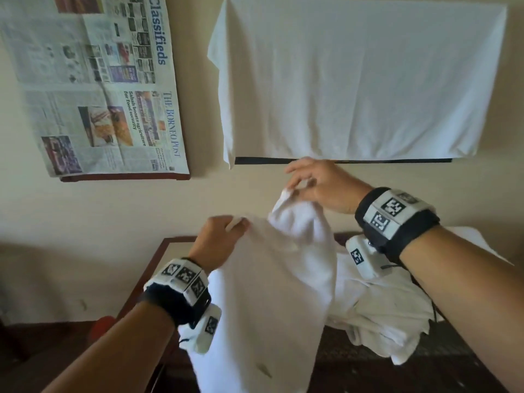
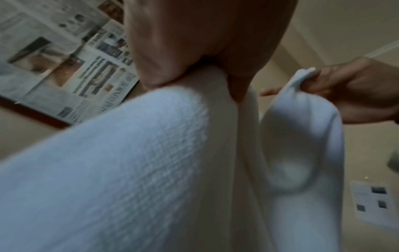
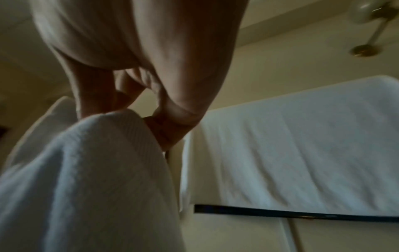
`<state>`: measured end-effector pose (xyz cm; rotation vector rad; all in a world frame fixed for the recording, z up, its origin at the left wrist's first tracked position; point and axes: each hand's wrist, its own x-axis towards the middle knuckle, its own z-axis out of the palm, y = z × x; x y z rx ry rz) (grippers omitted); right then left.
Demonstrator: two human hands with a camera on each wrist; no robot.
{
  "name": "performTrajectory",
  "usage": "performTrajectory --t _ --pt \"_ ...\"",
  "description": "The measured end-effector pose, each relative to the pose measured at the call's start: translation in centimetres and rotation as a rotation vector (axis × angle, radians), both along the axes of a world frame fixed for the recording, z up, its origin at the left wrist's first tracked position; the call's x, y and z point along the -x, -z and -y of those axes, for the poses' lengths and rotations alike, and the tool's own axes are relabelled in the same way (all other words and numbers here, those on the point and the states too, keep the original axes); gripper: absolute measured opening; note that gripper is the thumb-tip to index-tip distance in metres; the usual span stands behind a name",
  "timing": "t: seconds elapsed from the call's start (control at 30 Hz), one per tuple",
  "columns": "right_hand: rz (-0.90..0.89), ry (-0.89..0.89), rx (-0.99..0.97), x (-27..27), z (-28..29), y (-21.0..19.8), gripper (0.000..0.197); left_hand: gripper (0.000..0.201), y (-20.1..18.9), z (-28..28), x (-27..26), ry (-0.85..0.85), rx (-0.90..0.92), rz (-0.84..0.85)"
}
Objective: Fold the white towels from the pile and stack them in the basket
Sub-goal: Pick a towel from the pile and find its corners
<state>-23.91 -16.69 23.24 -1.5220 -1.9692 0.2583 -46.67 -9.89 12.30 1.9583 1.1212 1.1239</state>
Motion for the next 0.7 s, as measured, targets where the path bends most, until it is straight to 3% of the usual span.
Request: performTrajectory --t 0.1,0.23,0.3,0.37,0.5,0.7 --pt "0.250 -0.130 0.195 3.4 0.0 3.0 0.018 0.050 -2.6 0.3 -0.9 0.083 -0.144 -0.130" --pt "0.202 -0.111 0.050 5.6 -1.1 4.0 0.024 0.042 -3.9 1.0 1.6 0.085 -0.199 -0.066" --pt "0.211 -0.091 -0.085 6.7 -1.9 2.9 0.032 0.032 -2.2 0.8 4.6 0.059 -0.146 -0.091" --pt "0.190 -0.042 -0.170 7.7 -2.9 1.9 0.029 0.044 0.9 0.4 8.2 0.037 -0.005 -0.132" --pt "0.153 0.102 -0.288 8.9 -5.2 0.6 0.017 0.065 6.9 0.8 14.2 0.013 0.213 -0.059" --pt "0.141 0.271 -0.284 10.8 -7.2 0.4 0.016 0.040 9.6 1.3 20.1 -0.061 0.258 -0.013"
